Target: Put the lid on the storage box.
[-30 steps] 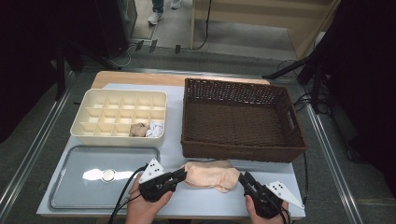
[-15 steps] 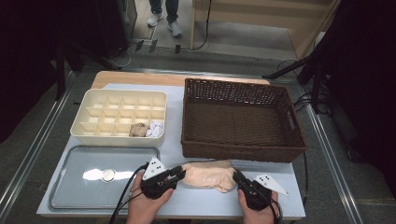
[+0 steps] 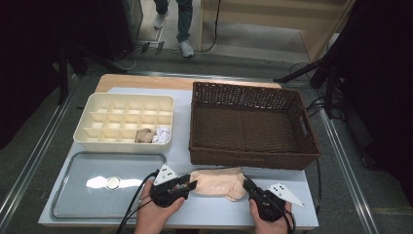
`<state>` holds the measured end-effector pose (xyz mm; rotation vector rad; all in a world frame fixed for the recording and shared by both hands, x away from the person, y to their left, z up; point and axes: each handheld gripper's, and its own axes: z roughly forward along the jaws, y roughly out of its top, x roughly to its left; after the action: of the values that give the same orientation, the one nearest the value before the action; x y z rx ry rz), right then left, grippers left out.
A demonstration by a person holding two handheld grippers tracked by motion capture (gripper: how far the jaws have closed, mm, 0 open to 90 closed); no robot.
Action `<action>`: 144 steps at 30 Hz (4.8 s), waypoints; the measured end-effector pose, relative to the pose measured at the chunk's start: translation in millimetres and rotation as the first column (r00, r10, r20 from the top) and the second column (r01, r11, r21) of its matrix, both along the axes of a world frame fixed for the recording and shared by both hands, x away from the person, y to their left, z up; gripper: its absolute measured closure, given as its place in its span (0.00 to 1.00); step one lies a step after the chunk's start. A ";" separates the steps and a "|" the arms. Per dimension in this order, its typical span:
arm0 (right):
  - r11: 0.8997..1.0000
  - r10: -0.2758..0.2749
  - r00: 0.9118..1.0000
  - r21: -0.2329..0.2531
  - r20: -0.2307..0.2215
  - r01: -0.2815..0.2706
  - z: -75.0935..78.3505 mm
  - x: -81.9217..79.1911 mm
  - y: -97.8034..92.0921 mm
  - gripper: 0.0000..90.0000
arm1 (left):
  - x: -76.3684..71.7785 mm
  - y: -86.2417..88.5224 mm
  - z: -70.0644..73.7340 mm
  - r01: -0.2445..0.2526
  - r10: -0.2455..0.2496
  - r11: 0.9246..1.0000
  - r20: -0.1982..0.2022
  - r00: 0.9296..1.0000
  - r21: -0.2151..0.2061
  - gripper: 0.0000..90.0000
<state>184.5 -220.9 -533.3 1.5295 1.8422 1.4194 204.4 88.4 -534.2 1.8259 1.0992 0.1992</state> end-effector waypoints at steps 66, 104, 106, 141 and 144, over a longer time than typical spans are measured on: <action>0.994 0.028 0.999 -0.102 0.030 -0.025 -3.6 -0.8 12.6 0.94 | -5.8 20.2 4.2 0.006 -0.006 1.000 0.027 1.000 -0.001 0.96; 1.000 0.004 1.000 0.005 -0.008 -0.004 -1.0 -7.5 1.8 0.79 | -7.2 21.7 6.7 -0.025 0.025 0.998 0.004 1.000 -0.065 0.79; 1.000 -0.008 1.000 0.012 -0.011 0.008 -0.8 -8.6 -2.2 0.79 | -7.0 20.8 5.9 -0.018 0.019 0.998 0.004 1.000 -0.067 0.81; 0.999 0.036 0.995 -0.033 -0.094 -0.039 -10.2 -0.9 13.8 0.91 | -11.2 -31.4 21.1 0.057 -0.053 0.997 0.062 0.997 -0.055 0.93; 0.998 0.054 0.995 -0.021 -0.089 -0.056 -8.3 -0.4 13.7 0.92 | -5.4 -41.5 14.8 0.066 -0.065 0.997 0.035 0.997 -0.032 0.97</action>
<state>184.1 -207.3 -541.6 1.5645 1.9597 1.3702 199.0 46.9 -519.4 1.8199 1.0124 0.1718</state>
